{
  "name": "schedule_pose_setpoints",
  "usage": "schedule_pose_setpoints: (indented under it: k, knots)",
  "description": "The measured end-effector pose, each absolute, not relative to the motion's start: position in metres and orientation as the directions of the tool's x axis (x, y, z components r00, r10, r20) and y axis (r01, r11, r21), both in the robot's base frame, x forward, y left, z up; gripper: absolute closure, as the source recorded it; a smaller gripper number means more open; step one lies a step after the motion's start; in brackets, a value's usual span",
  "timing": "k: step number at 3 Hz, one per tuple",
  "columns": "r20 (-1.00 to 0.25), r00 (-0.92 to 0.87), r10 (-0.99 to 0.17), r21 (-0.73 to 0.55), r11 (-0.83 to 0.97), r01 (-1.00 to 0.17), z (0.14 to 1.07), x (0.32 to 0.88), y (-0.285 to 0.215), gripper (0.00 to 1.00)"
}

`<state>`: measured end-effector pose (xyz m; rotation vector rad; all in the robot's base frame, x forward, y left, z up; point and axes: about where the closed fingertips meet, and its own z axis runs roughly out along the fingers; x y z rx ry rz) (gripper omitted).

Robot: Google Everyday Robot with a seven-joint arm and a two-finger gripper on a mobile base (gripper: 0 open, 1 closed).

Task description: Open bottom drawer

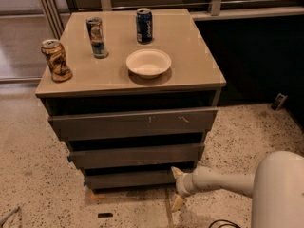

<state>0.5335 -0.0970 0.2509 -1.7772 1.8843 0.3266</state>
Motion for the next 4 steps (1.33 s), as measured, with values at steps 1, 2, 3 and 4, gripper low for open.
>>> schedule_pose_setpoints:
  k: [1,2,3,4]
  knots:
    - [-0.521,0.000,-0.853,-0.178,0.109,-0.978,0.241,0.546,-0.093,0.00]
    - [-0.520,-0.003,-0.854,-0.174,0.109,-0.979,0.228,0.568,-0.089,0.00]
    - [-0.520,-0.005,-0.854,-0.170,0.110,-0.979,0.215,0.589,-0.086,0.00]
    - [-0.511,-0.008,-0.859,-0.152,0.100,-0.983,0.203,0.607,-0.082,0.00]
